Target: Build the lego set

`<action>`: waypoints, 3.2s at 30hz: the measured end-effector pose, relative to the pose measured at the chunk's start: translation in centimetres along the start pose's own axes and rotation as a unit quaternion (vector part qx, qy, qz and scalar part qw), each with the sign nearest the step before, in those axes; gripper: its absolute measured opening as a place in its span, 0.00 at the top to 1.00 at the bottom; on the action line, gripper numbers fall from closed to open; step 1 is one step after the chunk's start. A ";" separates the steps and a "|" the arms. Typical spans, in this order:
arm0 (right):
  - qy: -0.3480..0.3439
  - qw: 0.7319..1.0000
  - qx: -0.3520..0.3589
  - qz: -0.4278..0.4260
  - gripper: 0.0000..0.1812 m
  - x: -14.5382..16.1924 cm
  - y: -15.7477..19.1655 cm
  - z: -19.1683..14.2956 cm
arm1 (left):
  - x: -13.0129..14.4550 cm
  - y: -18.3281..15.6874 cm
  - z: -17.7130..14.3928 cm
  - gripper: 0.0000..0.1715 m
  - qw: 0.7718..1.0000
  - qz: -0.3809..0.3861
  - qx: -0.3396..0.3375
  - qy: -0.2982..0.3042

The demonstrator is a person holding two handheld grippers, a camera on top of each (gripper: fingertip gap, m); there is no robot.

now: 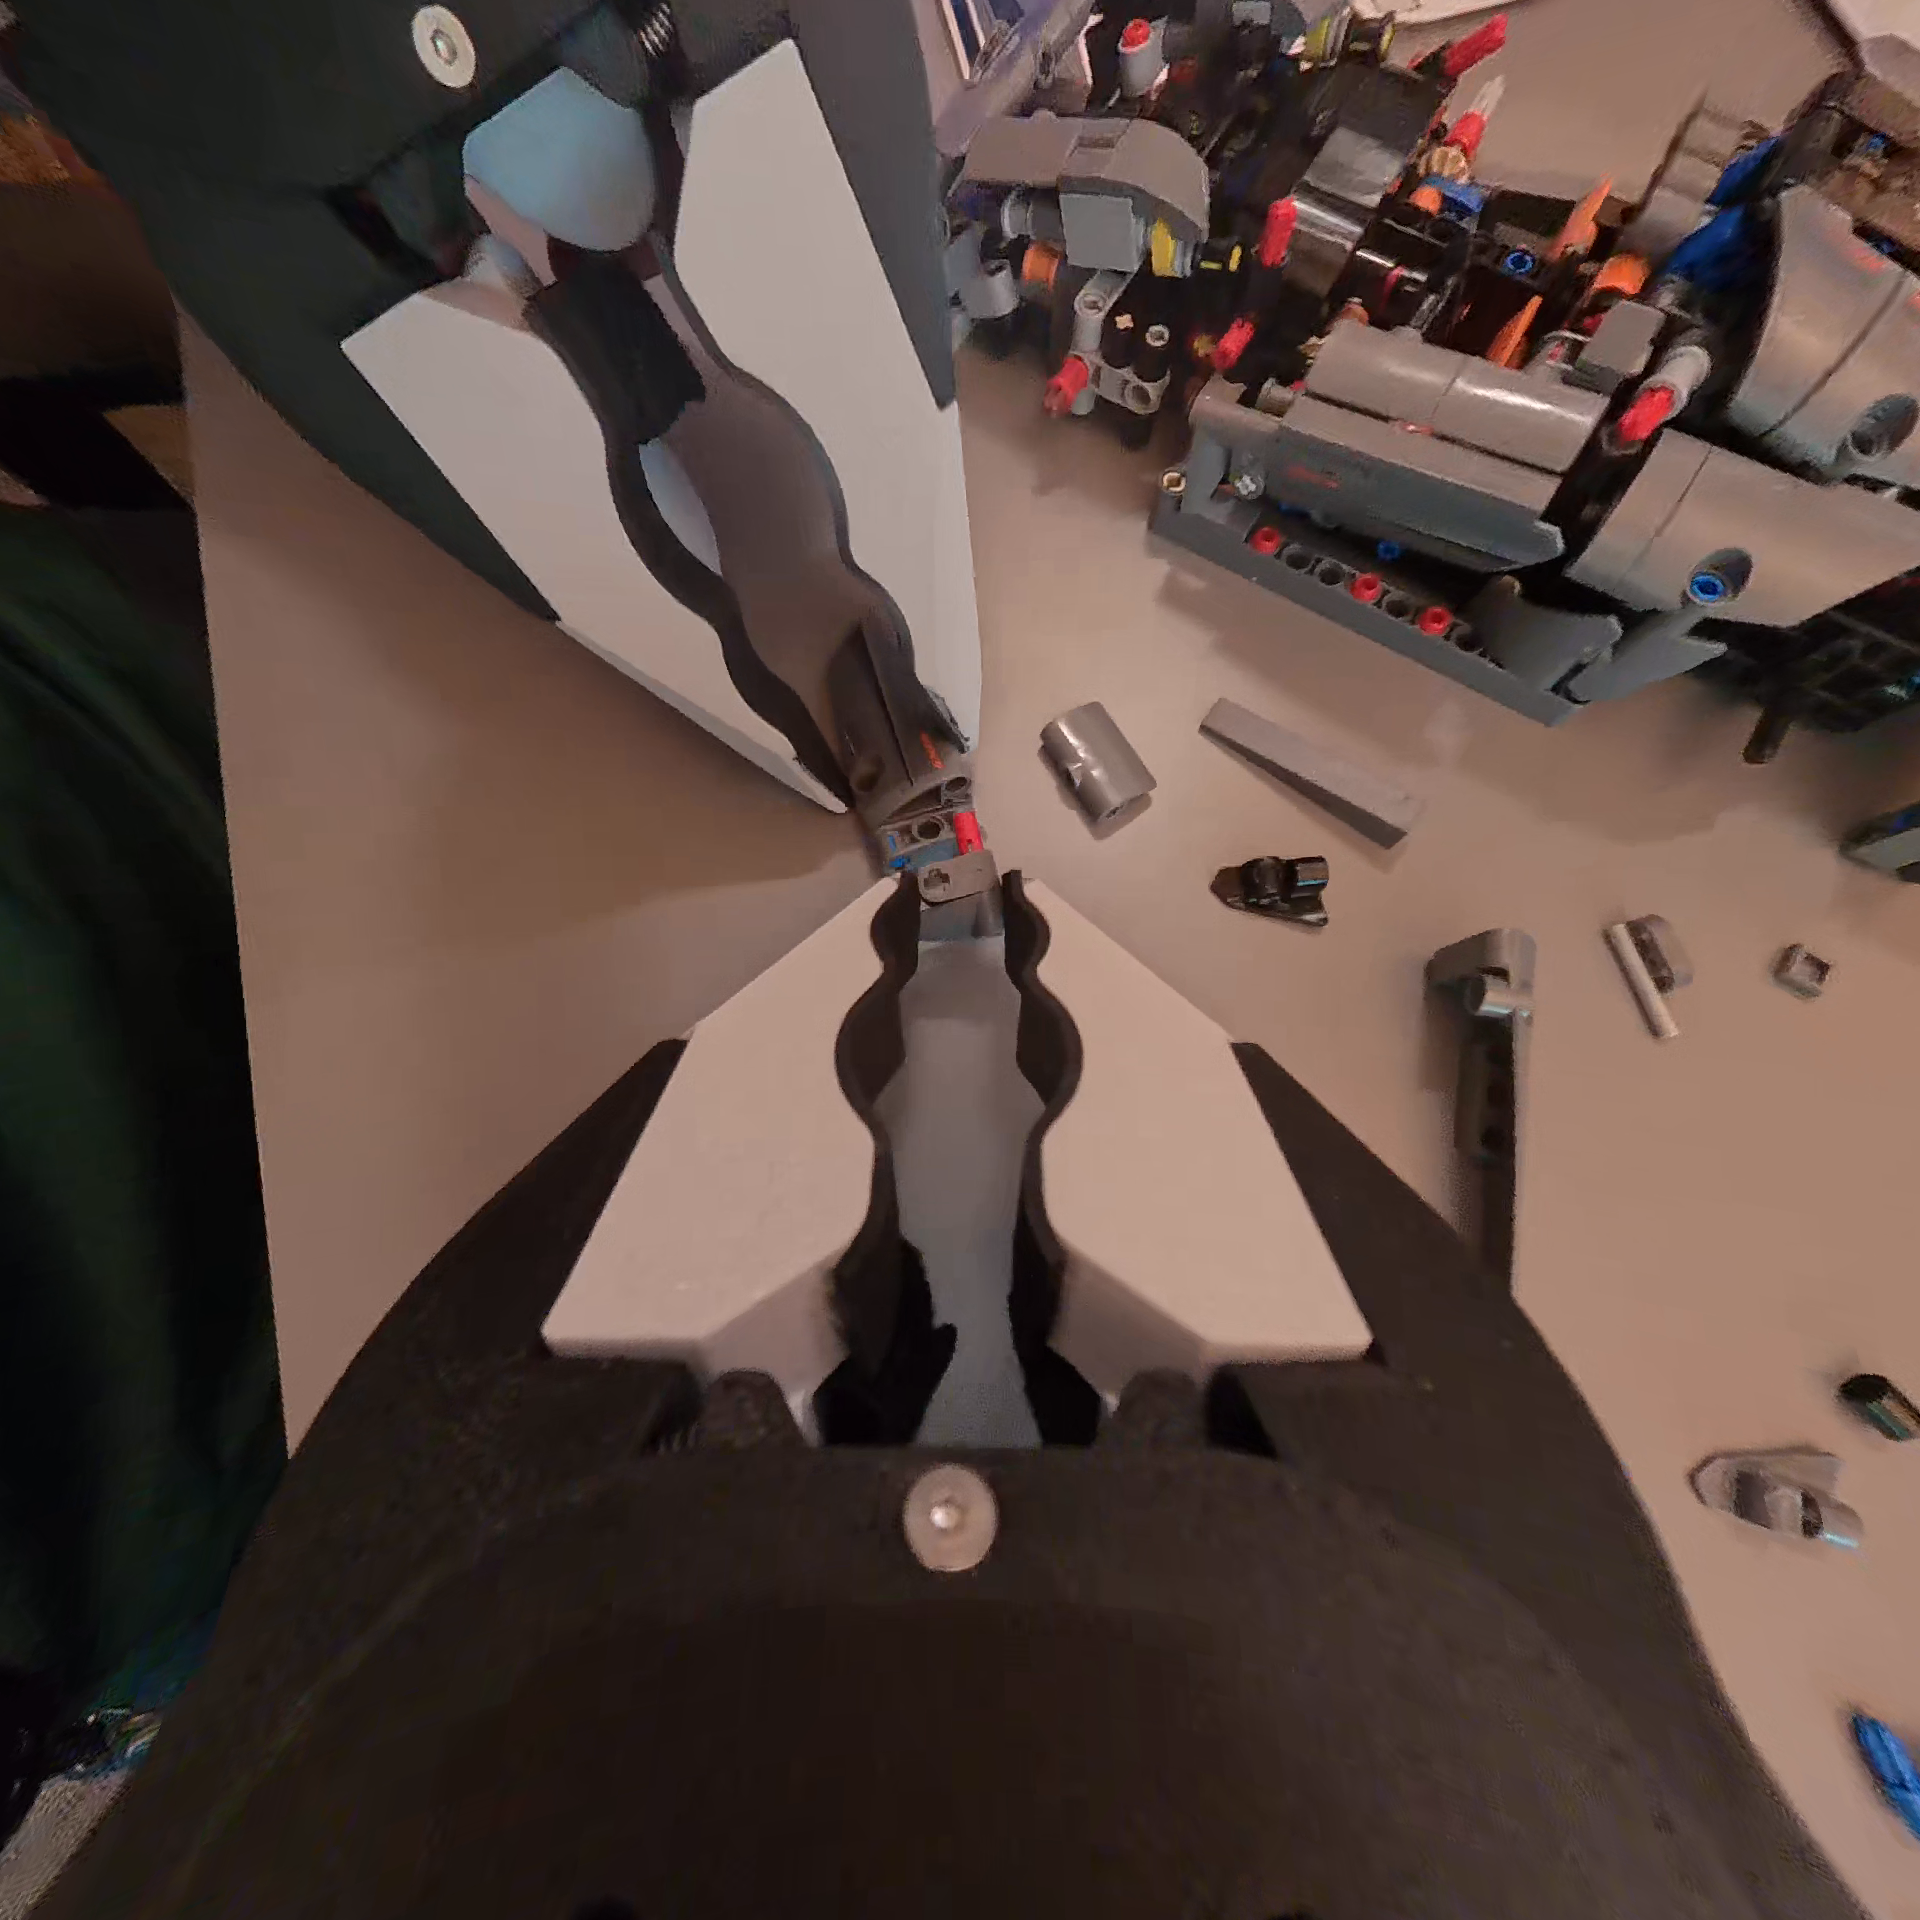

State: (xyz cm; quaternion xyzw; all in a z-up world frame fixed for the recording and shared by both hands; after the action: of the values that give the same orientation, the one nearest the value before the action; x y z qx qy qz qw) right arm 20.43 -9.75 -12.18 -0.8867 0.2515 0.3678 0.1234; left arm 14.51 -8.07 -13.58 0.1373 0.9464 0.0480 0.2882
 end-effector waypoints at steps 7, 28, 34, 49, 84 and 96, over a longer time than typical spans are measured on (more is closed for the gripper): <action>0.073 0.997 0.022 -0.001 0.93 -0.3 0.3 1.0 | -0.4 -0.1 0.2 0.86 1.000 -0.005 -0.022 0.004; 0.114 0.989 -0.028 -0.089 0.94 -0.2 0.2 1.2 | -0.7 -0.3 0.3 0.87 0.999 0.038 -0.035 0.002; 0.099 0.987 -0.047 -0.118 0.94 -0.1 0.1 1.2 | -0.7 -0.2 0.3 0.87 0.999 0.046 -0.016 0.002; 0.057 0.979 -0.091 -0.171 0.94 -0.2 -0.1 1.4 | -0.8 -0.1 0.5 0.87 0.998 0.060 0.029 -0.015; -0.024 0.994 -0.084 -0.059 1.00 0.5 -0.6 0.7 | -0.4 -0.4 0.3 0.87 0.998 0.039 0.039 -0.024; -0.093 0.992 -0.082 -0.032 1.00 -1.4 -0.6 -1.2 | -1.2 -0.7 0.8 0.86 0.998 0.035 0.024 -0.040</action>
State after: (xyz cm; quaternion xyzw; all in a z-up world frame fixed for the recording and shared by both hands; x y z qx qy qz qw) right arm 20.59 -9.27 -10.31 -0.8632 0.1793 0.4642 0.0845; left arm 15.74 -9.11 -13.75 0.1789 0.9295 0.0302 0.3211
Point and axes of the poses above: each gripper's, where its closed fingertips meet, z out along the fingers, x out of its underside, y = z × x across the jaws, the point moved 3 cm from there along -z, back along the fingers, and after that the axes turned 7 degrees about -z, right-handed, at the moved point
